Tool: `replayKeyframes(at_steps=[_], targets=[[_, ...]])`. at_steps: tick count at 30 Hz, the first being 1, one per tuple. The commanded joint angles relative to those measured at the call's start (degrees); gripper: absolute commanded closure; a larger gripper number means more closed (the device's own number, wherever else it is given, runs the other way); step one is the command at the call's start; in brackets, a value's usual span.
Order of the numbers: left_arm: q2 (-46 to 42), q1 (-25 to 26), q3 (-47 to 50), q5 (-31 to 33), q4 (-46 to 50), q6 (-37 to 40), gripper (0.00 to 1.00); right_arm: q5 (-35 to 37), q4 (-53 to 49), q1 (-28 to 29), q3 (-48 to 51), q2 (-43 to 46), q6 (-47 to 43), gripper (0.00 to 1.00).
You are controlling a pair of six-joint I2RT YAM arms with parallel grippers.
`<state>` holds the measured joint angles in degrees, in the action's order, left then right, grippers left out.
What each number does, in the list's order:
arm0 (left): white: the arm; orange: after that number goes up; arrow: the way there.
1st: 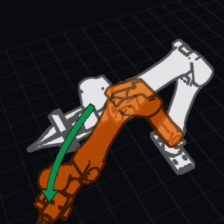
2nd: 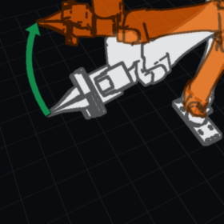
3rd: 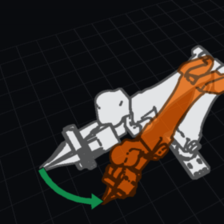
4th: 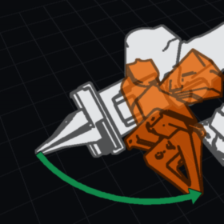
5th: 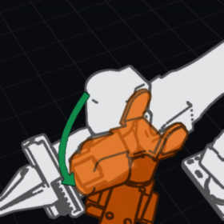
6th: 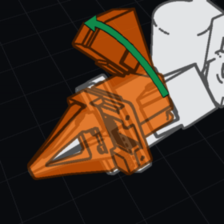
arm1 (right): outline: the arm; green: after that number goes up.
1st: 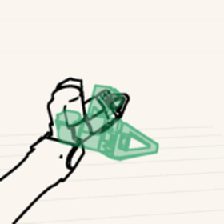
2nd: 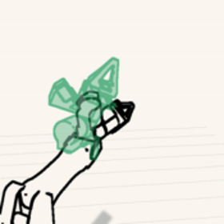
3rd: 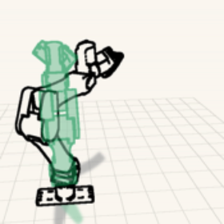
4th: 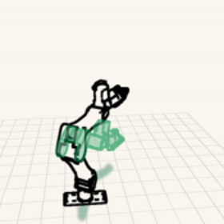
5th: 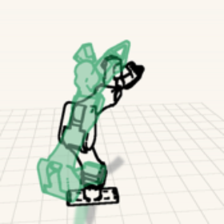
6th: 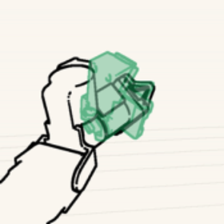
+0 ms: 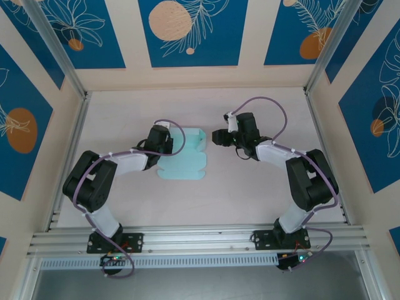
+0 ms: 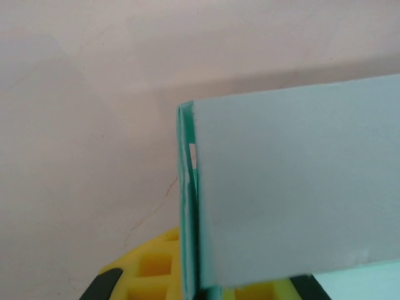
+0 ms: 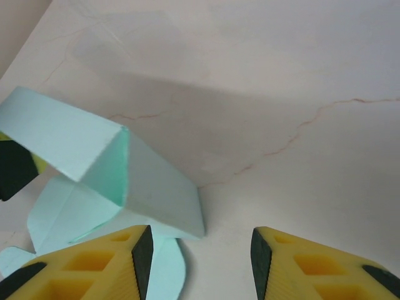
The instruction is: Fold the paper box
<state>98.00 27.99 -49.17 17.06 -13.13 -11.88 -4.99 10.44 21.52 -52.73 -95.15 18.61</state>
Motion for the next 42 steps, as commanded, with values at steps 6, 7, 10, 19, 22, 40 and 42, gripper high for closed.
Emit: replayKeyframes(at_steps=[6,7,10,19,22,40,42], targets=[[-0.71,1.01,-0.05,1.75,-1.18,0.87,1.0,-12.61,-1.91,-1.8,-4.67,-2.69,0.91,0.41],[-0.7,1.1,-0.05,1.83,-1.21,0.97,1.0,-13.44,-2.8,-1.82,-5.89,-3.12,0.96,0.39],[-0.62,1.18,-0.05,1.93,-1.2,1.04,1.0,-14.67,-5.08,-1.74,-9.06,-4.3,1.52,0.3],[-0.69,1.16,-0.14,2.0,-1.2,1.15,1.0,-17.04,-18.28,-1.61,-21.32,-12.34,1.42,0.27],[-0.67,1.24,-0.09,2.1,-1.22,1.07,1.0,-17.61,-20.42,-0.7,-22.8,-13.88,0.42,0.26],[-0.24,1.25,-0.36,1.9,-0.85,0.28,1.0,-20.48,-17.73,0.76,-17.53,-8.76,0.94,0.28],[-0.23,1.24,-0.4,2.01,-0.72,0.36,1.0,-20.0,-15.73,0.12,-15.49,-6.78,1.15,0.28]])
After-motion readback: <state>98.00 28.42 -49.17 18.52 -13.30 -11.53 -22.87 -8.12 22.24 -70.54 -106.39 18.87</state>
